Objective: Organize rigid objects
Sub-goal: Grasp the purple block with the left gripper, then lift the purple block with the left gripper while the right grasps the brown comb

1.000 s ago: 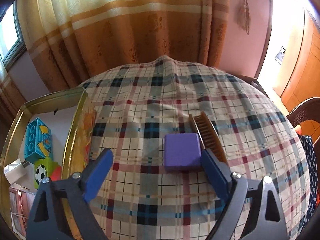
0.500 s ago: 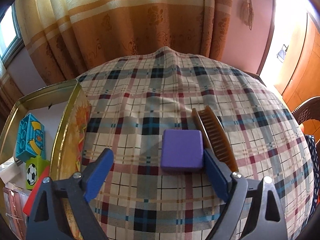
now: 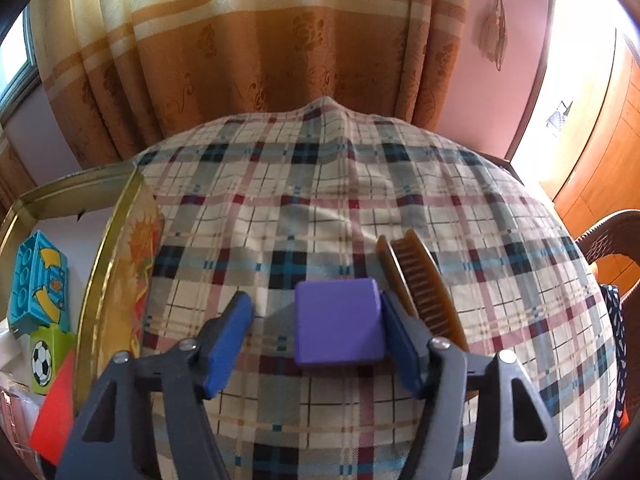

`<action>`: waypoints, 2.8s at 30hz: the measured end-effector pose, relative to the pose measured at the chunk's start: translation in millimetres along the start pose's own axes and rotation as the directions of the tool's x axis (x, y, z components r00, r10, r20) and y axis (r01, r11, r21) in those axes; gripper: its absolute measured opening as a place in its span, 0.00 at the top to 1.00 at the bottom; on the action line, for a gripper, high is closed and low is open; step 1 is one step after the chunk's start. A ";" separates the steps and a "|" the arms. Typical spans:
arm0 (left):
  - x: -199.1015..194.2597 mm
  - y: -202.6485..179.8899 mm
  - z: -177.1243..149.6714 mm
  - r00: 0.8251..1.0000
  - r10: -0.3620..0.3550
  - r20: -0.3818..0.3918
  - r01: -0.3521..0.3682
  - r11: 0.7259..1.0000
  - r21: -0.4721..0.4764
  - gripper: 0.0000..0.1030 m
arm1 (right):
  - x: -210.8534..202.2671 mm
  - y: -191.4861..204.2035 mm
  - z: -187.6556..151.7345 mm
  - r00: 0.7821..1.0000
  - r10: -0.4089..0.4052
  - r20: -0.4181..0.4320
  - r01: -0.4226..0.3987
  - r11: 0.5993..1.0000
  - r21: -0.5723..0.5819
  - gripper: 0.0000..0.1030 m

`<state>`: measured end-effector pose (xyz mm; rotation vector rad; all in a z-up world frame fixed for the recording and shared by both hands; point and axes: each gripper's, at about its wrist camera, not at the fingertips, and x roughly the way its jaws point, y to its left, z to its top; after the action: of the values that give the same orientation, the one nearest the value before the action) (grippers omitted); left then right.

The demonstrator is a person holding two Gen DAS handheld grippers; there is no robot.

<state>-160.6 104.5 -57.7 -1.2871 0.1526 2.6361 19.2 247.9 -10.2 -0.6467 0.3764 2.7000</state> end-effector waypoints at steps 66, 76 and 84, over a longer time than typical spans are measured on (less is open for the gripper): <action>-69.2 7.4 -82.6 0.998 -0.055 -0.009 0.055 0.998 0.033 0.62 | 134.5 94.6 -2.2 0.874 0.209 -0.438 -0.318 0.928 -0.191 0.36; -70.3 7.1 -81.9 0.999 -0.053 -0.009 0.053 0.998 0.036 0.62 | 139.0 100.8 -2.3 0.902 0.122 -0.414 -0.260 0.919 -0.296 0.73; -70.1 8.3 -80.3 0.997 -0.081 -0.004 0.081 0.997 0.018 0.62 | 108.1 67.9 -7.4 0.910 0.122 -0.397 -0.208 0.961 -0.181 0.73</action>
<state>-58.9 72.3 -51.7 -1.2650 0.1215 2.5591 -94.6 212.1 -56.3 -1.2715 0.2344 2.7913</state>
